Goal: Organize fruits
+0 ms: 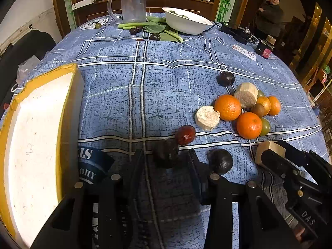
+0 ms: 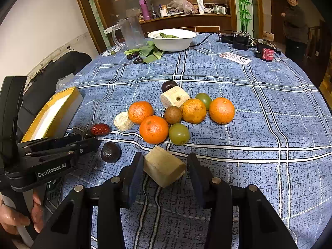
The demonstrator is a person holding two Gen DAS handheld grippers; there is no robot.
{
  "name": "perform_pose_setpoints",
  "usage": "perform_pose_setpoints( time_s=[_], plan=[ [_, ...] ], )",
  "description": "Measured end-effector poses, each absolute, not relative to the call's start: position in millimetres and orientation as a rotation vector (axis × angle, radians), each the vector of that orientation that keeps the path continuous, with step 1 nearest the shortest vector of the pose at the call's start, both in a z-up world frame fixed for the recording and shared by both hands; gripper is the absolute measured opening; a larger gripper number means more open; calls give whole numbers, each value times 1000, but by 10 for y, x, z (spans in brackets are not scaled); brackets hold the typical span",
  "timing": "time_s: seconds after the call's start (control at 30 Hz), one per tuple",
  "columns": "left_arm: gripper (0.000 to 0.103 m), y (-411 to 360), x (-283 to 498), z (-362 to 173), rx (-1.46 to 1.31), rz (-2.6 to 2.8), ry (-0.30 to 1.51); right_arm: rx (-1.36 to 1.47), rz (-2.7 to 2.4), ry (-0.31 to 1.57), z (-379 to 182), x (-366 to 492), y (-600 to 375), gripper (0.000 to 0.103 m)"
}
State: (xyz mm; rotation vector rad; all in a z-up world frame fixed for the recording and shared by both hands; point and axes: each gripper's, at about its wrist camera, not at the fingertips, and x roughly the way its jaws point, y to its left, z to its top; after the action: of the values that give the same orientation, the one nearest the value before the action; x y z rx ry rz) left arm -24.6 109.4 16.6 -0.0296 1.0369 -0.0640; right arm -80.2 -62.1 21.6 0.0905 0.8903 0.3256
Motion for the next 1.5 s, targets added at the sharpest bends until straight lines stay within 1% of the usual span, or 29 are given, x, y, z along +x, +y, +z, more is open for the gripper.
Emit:
perform_pose_setpoints(
  time_s=[0.07,0.23,0.43,0.67,0.83,1.0,1.1,1.27,1.33,1.43,1.5],
  plan=[
    [21,1030,-262,167,6,-51,1028,88,324,889,216,-806,-619,46],
    [21,1053,-411,269,-20,-85,984,117,337,897,243,-848,-646,46],
    [21,1280,-718,559,-113,-115,893,105,364,870,405,-1026,-536,46],
    [21,1869,-1062,786,-192,-39,814,59,464,816,728,-1253,-90,46],
    [21,2402,-1237,749,-207,103,798,45,591,821,862,-1365,452,46],
    [22,2948,-1410,599,-271,236,814,2,703,849,799,-1456,1105,47],
    [22,3138,-1458,550,-312,253,815,-52,751,866,671,-1511,1516,47],
    [22,3269,-1484,478,-351,245,831,-118,770,905,401,-1551,1884,47],
    [22,3267,-1516,477,-348,246,829,-156,756,892,340,-1586,1985,47],
    [23,3266,-1539,486,-356,245,825,-179,771,874,355,-1639,2043,48],
    [29,3263,-1554,514,-375,242,820,-166,776,864,392,-1648,2014,49]
  ],
)
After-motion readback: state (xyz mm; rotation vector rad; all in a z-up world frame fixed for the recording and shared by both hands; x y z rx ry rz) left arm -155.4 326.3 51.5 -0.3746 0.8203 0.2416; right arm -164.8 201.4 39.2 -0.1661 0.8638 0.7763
